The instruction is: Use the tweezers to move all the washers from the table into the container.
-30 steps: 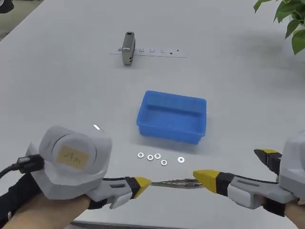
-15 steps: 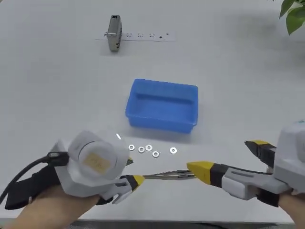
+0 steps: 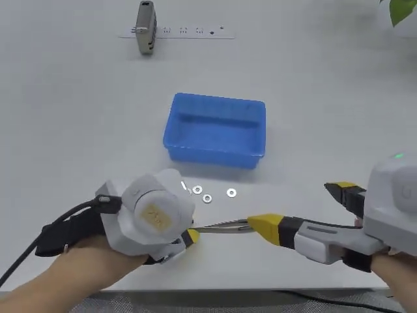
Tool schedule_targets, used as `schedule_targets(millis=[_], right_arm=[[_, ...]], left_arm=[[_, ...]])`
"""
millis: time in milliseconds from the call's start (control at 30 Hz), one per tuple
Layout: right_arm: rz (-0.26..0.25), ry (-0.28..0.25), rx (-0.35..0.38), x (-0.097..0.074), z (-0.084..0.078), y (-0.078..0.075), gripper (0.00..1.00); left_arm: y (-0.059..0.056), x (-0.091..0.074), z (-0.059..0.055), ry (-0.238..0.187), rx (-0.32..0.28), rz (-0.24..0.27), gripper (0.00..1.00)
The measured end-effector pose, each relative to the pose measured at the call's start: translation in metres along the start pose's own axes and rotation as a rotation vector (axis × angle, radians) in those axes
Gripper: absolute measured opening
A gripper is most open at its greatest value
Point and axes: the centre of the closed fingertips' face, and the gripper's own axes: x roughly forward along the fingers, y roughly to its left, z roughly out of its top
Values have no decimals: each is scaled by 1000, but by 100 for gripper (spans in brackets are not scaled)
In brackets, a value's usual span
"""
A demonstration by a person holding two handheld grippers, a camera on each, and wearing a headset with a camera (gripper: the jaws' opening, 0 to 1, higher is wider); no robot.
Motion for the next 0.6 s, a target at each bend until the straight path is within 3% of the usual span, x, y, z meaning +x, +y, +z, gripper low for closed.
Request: schedule_targets(millis=[133,333,467,600], right_arm=[[9,8,-8,1,-2,3,89],[56,36,-58,5,-2,14,84],[141,59,-134,7,-4,31,67],[177,103,-261,13,-10,42,51]], left_arm=[[-1,0,3,-5,65,-9,0],[-6,-2,3,8,105,-45,0],[-5,-10,10,9,139,-39,0],[-6,-24,20,-11,168,-27,0]])
